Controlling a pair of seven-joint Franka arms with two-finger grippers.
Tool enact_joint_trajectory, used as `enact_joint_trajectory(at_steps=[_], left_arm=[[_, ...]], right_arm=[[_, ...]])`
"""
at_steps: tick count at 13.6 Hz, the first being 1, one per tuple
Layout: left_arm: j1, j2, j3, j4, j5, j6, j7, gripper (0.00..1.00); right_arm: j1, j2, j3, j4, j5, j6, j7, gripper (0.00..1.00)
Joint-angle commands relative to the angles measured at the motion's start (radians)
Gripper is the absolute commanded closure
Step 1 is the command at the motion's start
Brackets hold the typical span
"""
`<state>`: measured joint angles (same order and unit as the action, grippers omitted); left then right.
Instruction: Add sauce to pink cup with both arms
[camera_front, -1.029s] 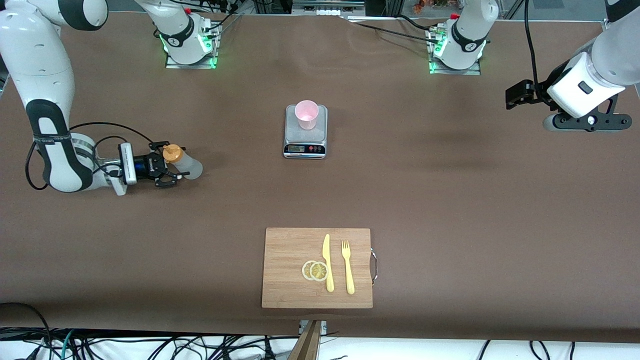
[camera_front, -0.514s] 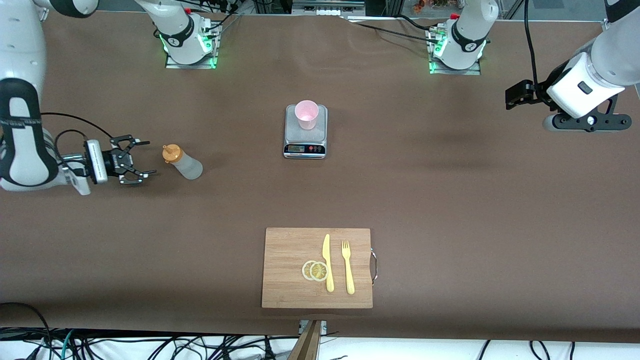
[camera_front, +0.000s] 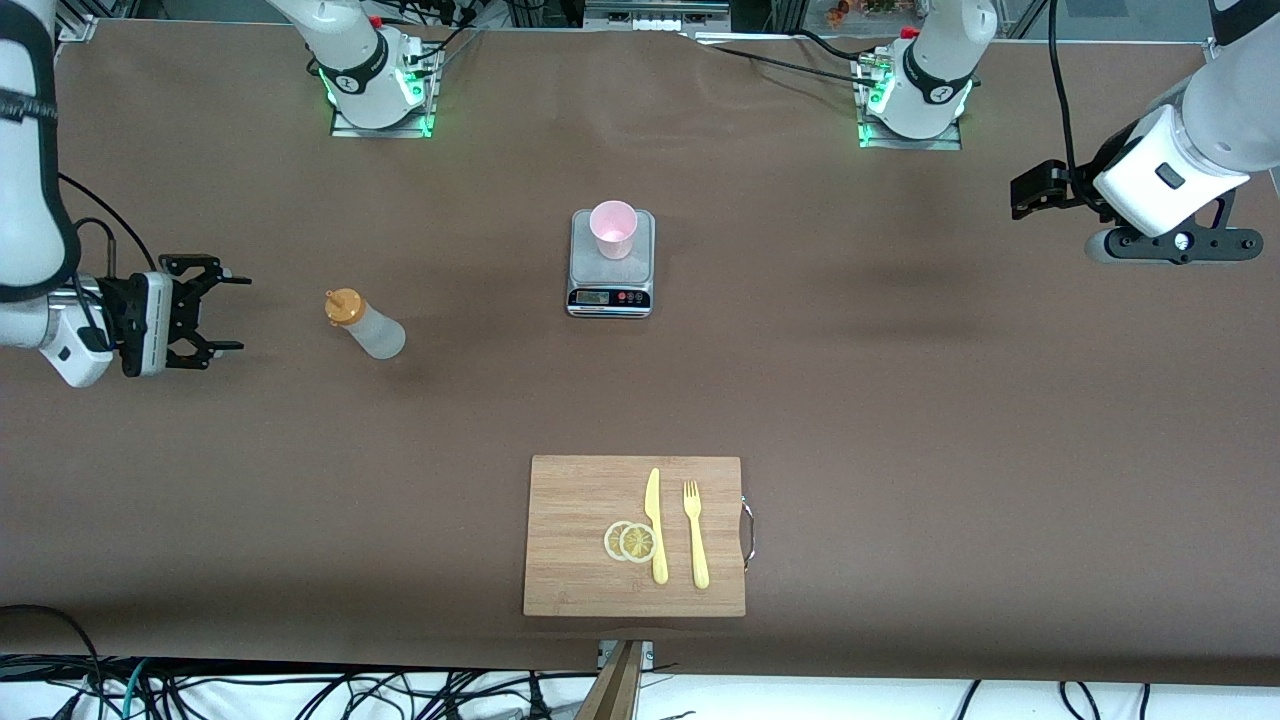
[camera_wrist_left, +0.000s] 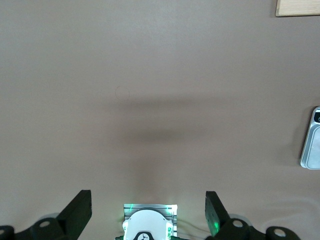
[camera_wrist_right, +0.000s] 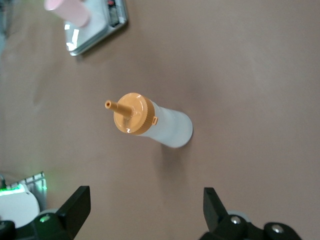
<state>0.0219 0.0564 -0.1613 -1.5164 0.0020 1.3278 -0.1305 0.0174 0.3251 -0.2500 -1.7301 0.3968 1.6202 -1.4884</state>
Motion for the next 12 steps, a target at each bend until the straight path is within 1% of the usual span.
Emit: enact_joint_trajectory(at_steps=[1, 4, 7, 10, 12], left_arm=[[-0.002, 0.017, -0.004, 0.036, 0.016, -0.018, 0.017, 0.0], [-0.002, 0.017, -0.004, 0.036, 0.016, -0.018, 0.017, 0.0], [-0.002, 0.017, -0.004, 0.036, 0.016, -0.018, 0.017, 0.0], [-0.002, 0.017, -0.004, 0.036, 0.016, -0.018, 0.017, 0.0], [-0.002, 0.017, -0.004, 0.036, 0.015, -0.018, 0.017, 0.0]], right_arm=[[0.047, -0.09, 0.006, -0.046, -0.087, 0.033, 0.265, 0.0], [0.056, -0.141, 0.07, -0.039, -0.229, 0.072, 0.622, 0.0], [0.056, -0.17, 0.115, -0.034, -0.297, 0.073, 0.96, 0.0], [0.058, -0.204, 0.121, -0.031, -0.36, 0.066, 1.25, 0.0], [0.064, -0.227, 0.136, -0.022, -0.447, 0.06, 1.396, 0.0]])
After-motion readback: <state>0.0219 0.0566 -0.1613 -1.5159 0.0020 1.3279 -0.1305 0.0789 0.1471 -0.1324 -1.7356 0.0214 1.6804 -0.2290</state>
